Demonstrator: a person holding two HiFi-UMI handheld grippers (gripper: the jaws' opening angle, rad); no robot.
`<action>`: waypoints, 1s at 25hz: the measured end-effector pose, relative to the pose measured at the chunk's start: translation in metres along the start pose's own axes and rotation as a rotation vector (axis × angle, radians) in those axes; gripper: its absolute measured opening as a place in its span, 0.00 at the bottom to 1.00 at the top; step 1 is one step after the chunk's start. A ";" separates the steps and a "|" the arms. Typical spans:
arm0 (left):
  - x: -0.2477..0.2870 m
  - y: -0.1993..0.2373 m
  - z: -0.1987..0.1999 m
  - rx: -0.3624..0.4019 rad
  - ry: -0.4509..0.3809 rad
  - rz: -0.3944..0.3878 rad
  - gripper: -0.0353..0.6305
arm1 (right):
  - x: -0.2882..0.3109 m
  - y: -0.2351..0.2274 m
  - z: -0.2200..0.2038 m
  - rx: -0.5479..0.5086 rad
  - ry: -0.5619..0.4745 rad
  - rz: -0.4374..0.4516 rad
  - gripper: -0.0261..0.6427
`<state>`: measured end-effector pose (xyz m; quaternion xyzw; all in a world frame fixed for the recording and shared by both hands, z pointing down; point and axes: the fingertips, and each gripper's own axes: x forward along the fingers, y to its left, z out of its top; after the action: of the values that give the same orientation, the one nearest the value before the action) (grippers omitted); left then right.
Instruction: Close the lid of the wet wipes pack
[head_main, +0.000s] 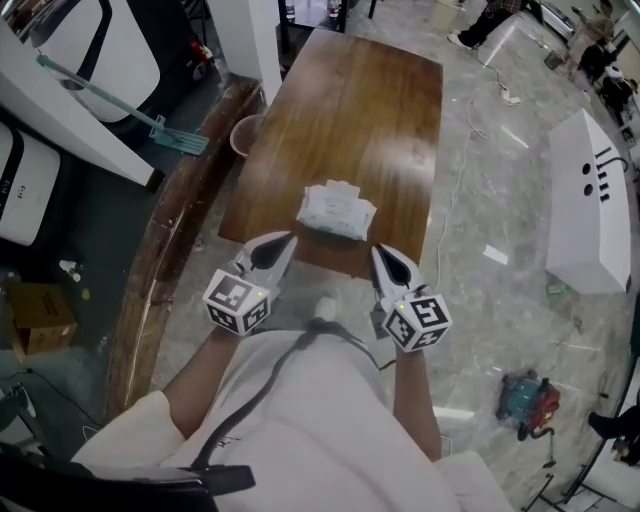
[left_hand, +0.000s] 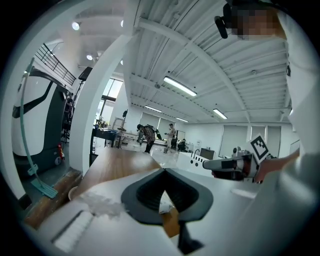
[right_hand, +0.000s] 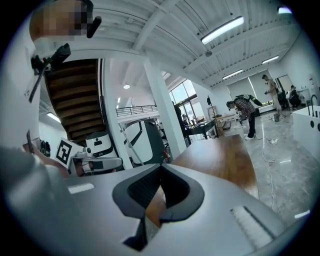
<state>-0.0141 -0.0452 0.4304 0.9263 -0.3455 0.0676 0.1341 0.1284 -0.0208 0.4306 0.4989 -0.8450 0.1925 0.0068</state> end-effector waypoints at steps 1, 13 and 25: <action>0.007 0.000 0.002 0.009 0.001 0.010 0.06 | 0.004 -0.006 0.001 -0.001 0.011 0.019 0.05; 0.047 0.014 0.000 0.001 0.023 0.093 0.06 | 0.037 -0.039 -0.005 -0.006 0.100 0.148 0.05; 0.081 0.045 0.005 -0.012 0.075 -0.001 0.06 | 0.072 -0.058 -0.002 0.012 0.135 0.079 0.05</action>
<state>0.0173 -0.1294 0.4523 0.9224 -0.3404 0.1003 0.1528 0.1408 -0.1058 0.4659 0.4510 -0.8606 0.2306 0.0530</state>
